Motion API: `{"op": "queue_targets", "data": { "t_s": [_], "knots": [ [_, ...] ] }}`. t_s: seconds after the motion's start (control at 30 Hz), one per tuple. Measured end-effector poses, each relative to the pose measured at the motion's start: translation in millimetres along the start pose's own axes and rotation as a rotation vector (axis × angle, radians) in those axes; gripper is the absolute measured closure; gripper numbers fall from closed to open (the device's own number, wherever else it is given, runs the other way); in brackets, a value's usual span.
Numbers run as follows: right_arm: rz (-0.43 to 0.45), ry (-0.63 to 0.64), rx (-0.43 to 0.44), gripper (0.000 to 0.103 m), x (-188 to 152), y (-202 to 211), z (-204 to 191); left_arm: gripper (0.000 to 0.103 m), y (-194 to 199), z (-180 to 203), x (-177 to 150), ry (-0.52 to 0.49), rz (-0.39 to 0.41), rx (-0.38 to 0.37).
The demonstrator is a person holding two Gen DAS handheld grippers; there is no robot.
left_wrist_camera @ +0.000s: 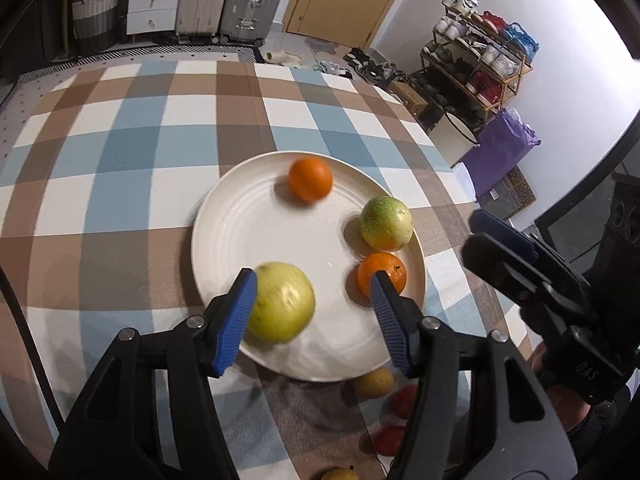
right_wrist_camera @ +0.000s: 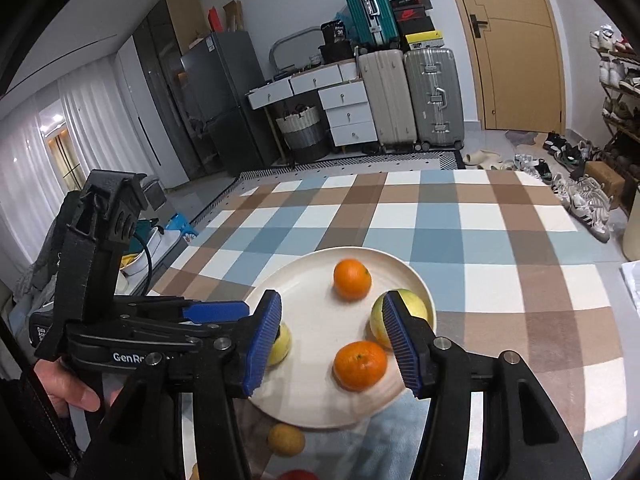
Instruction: Organize fruits
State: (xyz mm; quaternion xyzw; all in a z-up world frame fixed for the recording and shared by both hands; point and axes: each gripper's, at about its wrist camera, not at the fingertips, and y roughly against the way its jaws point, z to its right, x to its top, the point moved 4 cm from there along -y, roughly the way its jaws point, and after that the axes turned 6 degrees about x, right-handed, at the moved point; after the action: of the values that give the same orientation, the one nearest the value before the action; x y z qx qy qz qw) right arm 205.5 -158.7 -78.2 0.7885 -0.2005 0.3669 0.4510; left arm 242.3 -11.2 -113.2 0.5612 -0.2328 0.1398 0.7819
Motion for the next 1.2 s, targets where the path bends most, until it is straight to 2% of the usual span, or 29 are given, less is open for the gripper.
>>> {"op": "queue_targets", "data": {
  "t_s": [0.23,0.4,0.53,0.73,0.9,1.1,1.2],
  "knots": [
    [0.03,0.012,0.005,0.049,-6,27,-12,0.034,29,1,-16,-0.003,0.037,0.043],
    [0.047,0.019,0.006,0.048,-13,44,-21,0.024,52,2,-31,-0.024,0.096,0.131],
    [0.064,0.022,0.001,0.038,-22,56,-27,0.023,63,2,-44,-0.029,0.101,0.169],
    [0.075,0.027,-0.012,0.029,-36,71,-34,0.022,77,1,-63,-0.036,0.117,0.224],
    [0.079,0.042,-0.011,0.021,-46,81,-42,0.019,87,-2,-78,-0.027,0.133,0.237],
    [0.068,0.05,-0.006,0.018,-58,86,-51,0.017,92,-3,-98,-0.02,0.129,0.253],
    [0.052,0.056,0.002,0.018,-67,88,-55,0.012,94,-5,-106,-0.012,0.13,0.255]
  ]
}}
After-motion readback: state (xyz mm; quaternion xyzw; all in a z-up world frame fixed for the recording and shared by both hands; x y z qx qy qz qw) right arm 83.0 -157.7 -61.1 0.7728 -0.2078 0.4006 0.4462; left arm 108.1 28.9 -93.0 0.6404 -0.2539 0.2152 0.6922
